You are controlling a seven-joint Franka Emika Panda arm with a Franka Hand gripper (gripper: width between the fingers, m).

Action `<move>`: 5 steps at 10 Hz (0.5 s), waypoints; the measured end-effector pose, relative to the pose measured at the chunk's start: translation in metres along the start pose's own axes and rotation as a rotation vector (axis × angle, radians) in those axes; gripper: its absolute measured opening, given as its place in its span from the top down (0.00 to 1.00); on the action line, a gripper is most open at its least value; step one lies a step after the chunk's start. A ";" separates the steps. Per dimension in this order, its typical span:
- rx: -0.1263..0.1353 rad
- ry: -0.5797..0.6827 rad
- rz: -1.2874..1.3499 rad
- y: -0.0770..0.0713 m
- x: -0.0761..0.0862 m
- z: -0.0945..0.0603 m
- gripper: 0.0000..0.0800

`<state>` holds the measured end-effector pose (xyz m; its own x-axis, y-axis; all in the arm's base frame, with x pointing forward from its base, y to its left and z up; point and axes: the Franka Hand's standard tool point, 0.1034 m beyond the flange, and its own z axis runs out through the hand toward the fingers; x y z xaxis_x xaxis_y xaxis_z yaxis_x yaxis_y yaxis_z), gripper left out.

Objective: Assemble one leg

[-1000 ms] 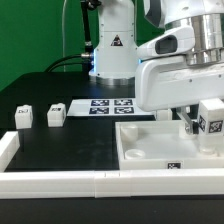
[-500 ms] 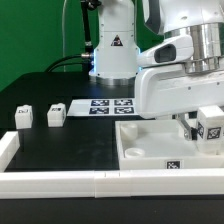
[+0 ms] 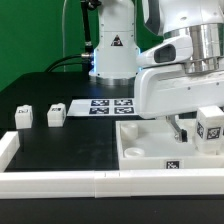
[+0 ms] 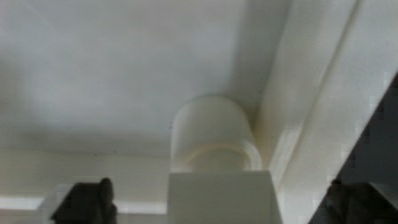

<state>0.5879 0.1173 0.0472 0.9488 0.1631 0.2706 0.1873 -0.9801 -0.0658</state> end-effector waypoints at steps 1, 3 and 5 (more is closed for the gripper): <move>0.000 0.000 0.000 0.000 0.000 0.000 0.20; -0.001 -0.007 0.000 0.001 0.003 -0.008 0.19; -0.002 -0.011 0.000 0.002 0.009 -0.025 0.19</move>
Offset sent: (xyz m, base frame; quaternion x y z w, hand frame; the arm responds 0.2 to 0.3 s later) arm -0.0095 -0.0146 0.0305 -0.0126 -0.0400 -0.0013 0.9991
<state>0.5903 0.1136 0.0734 0.9516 0.1640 0.2599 0.1863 -0.9804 -0.0635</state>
